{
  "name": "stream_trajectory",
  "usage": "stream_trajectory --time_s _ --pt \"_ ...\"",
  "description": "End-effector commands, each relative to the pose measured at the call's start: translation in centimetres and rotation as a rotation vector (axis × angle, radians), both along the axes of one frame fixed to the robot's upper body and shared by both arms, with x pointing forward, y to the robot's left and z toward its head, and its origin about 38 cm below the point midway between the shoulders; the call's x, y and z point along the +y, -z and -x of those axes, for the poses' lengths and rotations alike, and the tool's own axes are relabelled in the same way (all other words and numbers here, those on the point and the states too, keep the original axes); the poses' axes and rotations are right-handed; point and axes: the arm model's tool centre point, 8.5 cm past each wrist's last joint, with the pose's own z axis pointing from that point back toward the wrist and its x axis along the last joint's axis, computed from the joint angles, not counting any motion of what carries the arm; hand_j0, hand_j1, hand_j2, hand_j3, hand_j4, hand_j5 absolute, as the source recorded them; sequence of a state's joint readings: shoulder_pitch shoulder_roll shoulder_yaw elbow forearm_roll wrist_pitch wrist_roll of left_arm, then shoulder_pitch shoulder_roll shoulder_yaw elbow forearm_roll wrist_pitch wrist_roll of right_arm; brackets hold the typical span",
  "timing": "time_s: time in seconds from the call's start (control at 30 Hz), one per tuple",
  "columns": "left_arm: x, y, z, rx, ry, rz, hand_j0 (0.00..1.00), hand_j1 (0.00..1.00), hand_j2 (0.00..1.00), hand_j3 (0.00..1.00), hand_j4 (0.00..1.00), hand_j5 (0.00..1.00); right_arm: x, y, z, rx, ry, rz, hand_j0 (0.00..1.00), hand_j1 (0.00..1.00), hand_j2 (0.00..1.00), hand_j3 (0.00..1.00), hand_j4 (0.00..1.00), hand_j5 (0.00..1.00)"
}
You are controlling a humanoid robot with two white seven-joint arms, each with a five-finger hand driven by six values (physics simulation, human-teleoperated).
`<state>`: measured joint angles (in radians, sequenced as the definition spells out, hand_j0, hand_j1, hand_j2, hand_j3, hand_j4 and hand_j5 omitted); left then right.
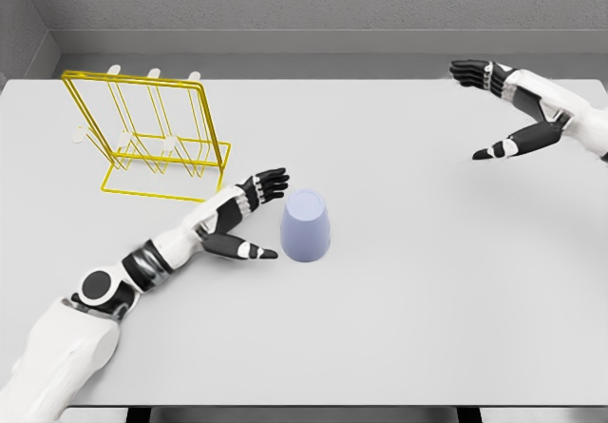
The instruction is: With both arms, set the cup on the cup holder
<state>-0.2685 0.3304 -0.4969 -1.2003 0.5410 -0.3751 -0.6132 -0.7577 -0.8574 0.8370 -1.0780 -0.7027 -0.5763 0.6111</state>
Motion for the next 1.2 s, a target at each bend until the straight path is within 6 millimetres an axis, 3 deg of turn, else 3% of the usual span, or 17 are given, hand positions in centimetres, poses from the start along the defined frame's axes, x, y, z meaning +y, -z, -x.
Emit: stream_trajectory --time_s 0.0,0.03,0.1,0.17,0.23,0.27,0.43,0.7,1.17 --pt "-1.1 0.3 0.1 0.005 0.004 0.021 1.00 1.00 1.00 1.00 1.00 1.00 -1.8 0.7 0.2 -0.026 0.010 0.171 1.00 1.00 1.00 1.00 1.00 1.00" --pt "-1.6 0.3 0.1 0.001 0.009 0.022 1.00 1.00 1.00 1.00 1.00 1.00 -2.5 1.2 0.0 -0.071 0.043 0.322 1.00 1.00 1.00 1.00 1.00 1.00" --pt "-1.6 0.3 0.1 0.001 0.009 0.022 1.00 1.00 1.00 1.00 1.00 1.00 -3.5 -0.1 -0.8 -0.237 0.157 0.462 1.00 1.00 1.00 1.00 1.00 1.00" --pt "-1.8 0.3 0.1 0.000 0.011 0.027 1.00 1.00 1.00 1.00 1.00 1.00 -3.5 -0.6 -0.8 -0.254 0.154 0.472 1.00 1.00 1.00 1.00 1.00 1.00" --pt "-1.8 0.0 -0.2 -0.006 0.006 0.031 1.00 1.00 1.00 1.00 1.00 1.00 -5.4 -0.7 -0.2 -0.238 0.184 0.505 1.00 1.00 1.00 1.00 1.00 1.00" --pt "-1.8 -0.1 -0.2 -0.008 0.005 0.033 1.00 1.00 1.00 1.00 1.00 1.00 -5.4 -0.6 -0.2 -0.235 0.183 0.507 1.00 1.00 1.00 1.00 1.00 1.00" --pt "-1.7 -0.1 -0.2 -0.008 0.005 0.031 1.00 1.00 1.00 1.00 1.00 1.00 -4.2 -0.3 -0.4 -0.241 0.159 0.495 1.00 1.00 1.00 1.00 1.00 1.00" --pt "-2.0 -0.2 -0.3 -0.009 0.007 0.037 1.00 1.00 1.00 1.00 1.00 1.00 -4.4 -1.6 -0.9 -0.265 0.170 0.495 1.00 1.00 1.00 1.00 1.00 1.00" --pt "-3.5 -0.7 -0.5 -0.031 0.032 0.035 1.00 1.00 1.00 1.00 1.00 1.00 -2.4 -0.8 -1.4 -0.268 0.140 0.463 1.00 1.00 1.00 1.00 1.00 1.00"
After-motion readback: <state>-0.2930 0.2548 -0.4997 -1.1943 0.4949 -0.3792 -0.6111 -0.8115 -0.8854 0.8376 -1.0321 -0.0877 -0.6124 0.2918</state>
